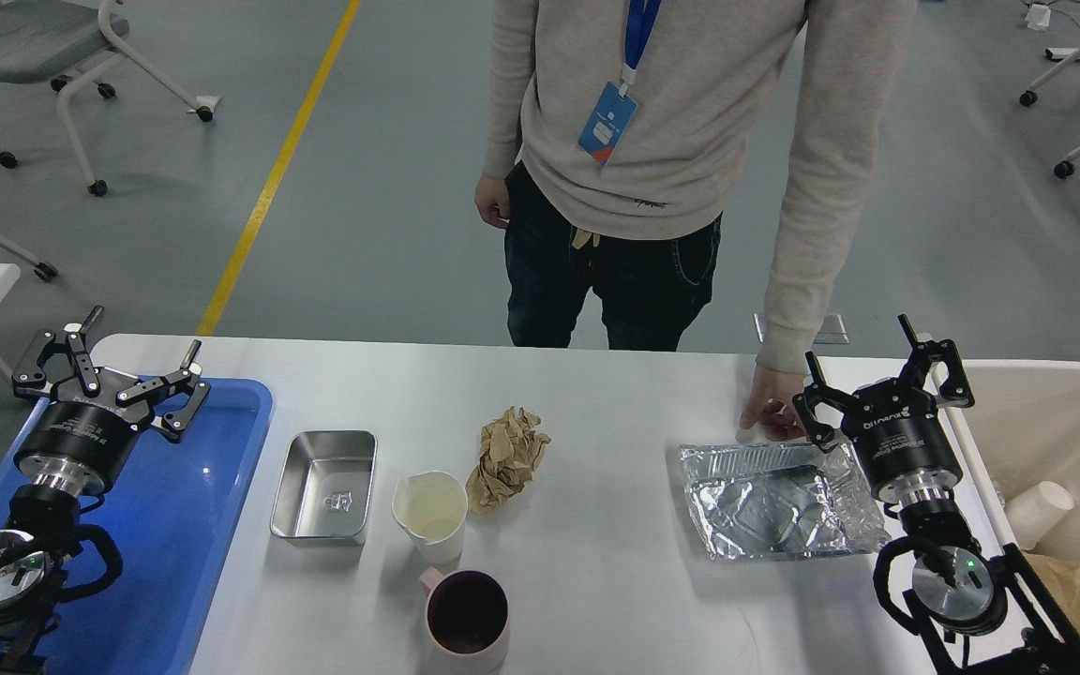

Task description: Tidy desktop

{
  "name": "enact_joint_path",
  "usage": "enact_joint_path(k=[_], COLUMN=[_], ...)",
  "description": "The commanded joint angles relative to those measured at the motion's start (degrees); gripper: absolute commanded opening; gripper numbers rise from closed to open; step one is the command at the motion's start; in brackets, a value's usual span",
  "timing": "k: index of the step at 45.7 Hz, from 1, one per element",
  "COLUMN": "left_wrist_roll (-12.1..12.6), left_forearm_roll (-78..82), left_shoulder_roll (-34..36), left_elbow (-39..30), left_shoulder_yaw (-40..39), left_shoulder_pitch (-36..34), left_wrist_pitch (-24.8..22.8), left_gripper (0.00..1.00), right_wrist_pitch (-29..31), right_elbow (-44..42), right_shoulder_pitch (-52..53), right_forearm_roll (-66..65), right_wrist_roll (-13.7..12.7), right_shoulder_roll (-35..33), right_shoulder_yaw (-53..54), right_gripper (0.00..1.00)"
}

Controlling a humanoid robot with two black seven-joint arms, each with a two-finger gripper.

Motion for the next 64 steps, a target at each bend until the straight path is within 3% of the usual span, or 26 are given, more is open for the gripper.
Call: enact_joint_path(k=[1, 23, 36, 53, 57, 64], left_wrist_roll=[0.1, 0.1, 0.3, -0.5, -1.6, -8.0], left_forearm_roll=[0.0, 0.7, 15.3, 28.4, 29.4, 30.3], left_shoulder_roll=[0.2, 1.9, 12.8, 29.2, 35.3, 42.9], left_elbow=[0.1, -0.1, -2.3, -8.1, -10.6, -15.4], left_shoulder_yaw=[0.1, 0.3, 7.6, 10.1, 10.9, 10.9], left_shoulder_pitch=[0.2, 0.0, 0.4, 2.2, 3.5, 7.4], left_wrist_pitch=[0.1, -1.1, 4.1, 7.1, 8.2, 8.2], left_gripper=[0.96, 0.96, 0.91, 0.92, 0.95, 0.96], right_wrist_pitch=[0.0, -0.1, -0.2, -0.3, -0.3, -0.3], right_elbow=[0.0, 0.2, 0.1, -0.2, -0.3, -0.3], right_shoulder_pitch=[0.0, 0.0, 0.1, 0.3, 0.5, 0.5], right_forearm_roll=[0.0, 0.0, 0.0, -0.4, -0.4, -0.4], right_wrist_roll=[0.0, -0.1, -0.1, -0.1, -0.1, -0.1], right_shoulder_roll=[0.0, -0.1, 0.0, 0.2, 0.0, 0.2], right_shoulder_yaw=[0.0, 0.0, -0.2, -0.8, -2.1, -2.6], right_gripper=[1.00, 1.00, 1.00, 1.00, 1.00, 1.00])
